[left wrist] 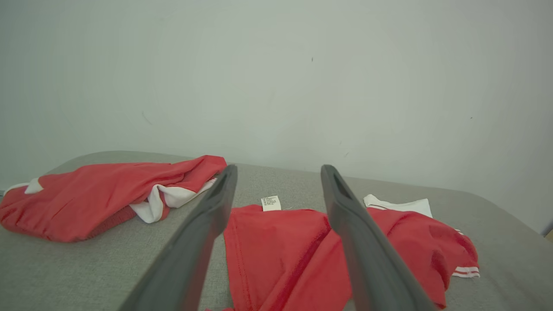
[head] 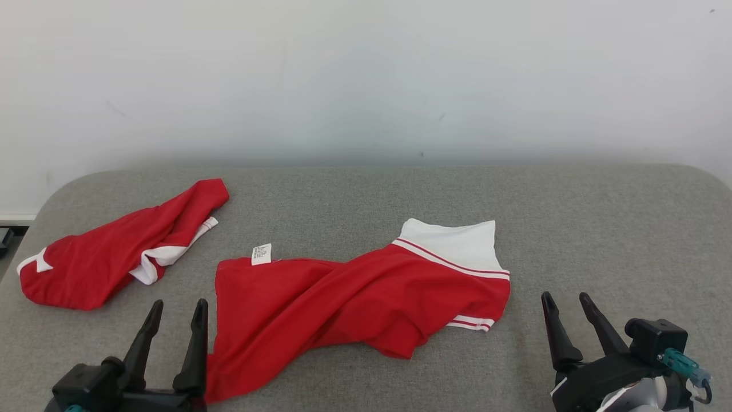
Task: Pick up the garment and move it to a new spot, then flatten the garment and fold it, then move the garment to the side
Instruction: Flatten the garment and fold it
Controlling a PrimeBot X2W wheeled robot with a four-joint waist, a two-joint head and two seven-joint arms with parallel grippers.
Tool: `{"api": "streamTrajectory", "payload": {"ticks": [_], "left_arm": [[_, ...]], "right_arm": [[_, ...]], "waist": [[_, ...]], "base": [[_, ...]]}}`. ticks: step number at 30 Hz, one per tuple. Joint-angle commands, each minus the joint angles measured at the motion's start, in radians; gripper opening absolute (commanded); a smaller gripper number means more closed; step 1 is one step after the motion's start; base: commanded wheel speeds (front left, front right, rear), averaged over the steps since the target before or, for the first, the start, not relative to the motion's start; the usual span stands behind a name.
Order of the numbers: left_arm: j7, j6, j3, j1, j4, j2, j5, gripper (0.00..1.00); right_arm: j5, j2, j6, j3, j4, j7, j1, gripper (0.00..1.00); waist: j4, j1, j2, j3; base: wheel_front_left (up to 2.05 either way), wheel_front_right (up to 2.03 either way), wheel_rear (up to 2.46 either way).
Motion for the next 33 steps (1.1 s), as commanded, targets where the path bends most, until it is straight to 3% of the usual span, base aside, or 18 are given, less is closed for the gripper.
{"api": "streamTrajectory", "payload": {"ticks": [1,12,33], "left_arm": [[-0.005,-0.009,-0.001,0.011,0.009,0.012,0.011,1.0],[0.1,-0.003,-0.047,0.016,0.069,0.029,0.016,1.0],[0.141,0.014,-0.05,0.013,0.05,0.036,-0.015,1.0]], "right_arm": [[0.002,-0.005,0.0,-0.008,-0.003,-0.005,0.011,1.0],[-0.016,-0.005,0.0,-0.03,-0.025,0.014,0.029,1.0],[-0.004,-0.005,0.0,-0.024,-0.043,0.031,0.031,1.0]], "waist": [[0.002,0.0001,0.0,-0.005],[0.001,0.0001,0.0,-0.011],[-0.008,0.0001,0.0,0.009]], "base": [[0.0,0.0,0.0],[0.0,0.0,0.0],[0.0,0.0,0.0]]}}
